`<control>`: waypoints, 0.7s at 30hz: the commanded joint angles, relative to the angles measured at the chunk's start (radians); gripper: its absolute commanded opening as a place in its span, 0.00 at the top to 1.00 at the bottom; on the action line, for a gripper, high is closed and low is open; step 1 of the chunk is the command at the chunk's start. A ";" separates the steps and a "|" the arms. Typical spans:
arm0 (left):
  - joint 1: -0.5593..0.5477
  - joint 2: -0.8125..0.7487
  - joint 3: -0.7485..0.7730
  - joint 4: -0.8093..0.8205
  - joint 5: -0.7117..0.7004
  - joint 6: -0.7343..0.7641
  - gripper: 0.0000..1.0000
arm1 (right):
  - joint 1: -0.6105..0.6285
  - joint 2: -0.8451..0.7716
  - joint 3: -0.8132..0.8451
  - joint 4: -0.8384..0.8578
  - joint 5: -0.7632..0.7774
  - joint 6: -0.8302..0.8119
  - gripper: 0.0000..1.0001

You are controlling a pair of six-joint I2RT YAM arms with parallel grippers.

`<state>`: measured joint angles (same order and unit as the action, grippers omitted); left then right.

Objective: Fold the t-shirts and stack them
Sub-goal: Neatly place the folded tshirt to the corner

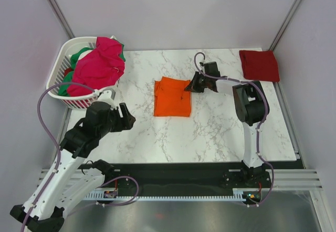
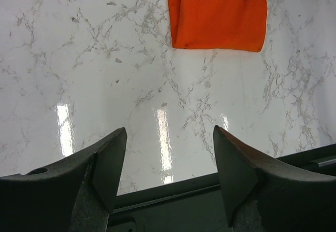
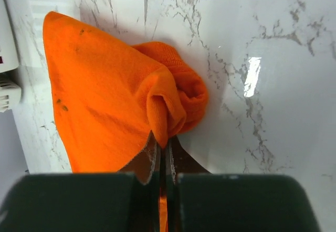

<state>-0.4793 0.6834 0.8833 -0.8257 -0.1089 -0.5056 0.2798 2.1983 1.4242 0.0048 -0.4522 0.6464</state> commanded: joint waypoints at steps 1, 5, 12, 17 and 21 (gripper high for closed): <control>0.002 -0.021 0.034 -0.006 -0.049 0.056 0.25 | -0.013 -0.050 0.089 -0.072 0.085 -0.114 1.00; 0.002 -0.054 0.023 -0.004 -0.077 0.053 0.25 | -0.048 -0.101 0.180 -0.207 0.133 -0.223 1.00; 0.002 -0.087 -0.014 0.005 -0.156 0.026 0.24 | -0.122 -0.097 0.390 -0.442 0.184 -0.410 1.00; 0.001 -0.074 -0.018 0.005 -0.166 0.021 0.24 | -0.175 -0.051 0.559 -0.558 0.237 -0.473 1.00; 0.001 -0.068 -0.018 0.007 -0.164 0.022 0.24 | -0.232 0.009 0.712 -0.638 0.294 -0.531 1.00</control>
<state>-0.4789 0.6102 0.8684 -0.8326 -0.2375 -0.4889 0.0814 2.1738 2.0171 -0.5499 -0.2291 0.2020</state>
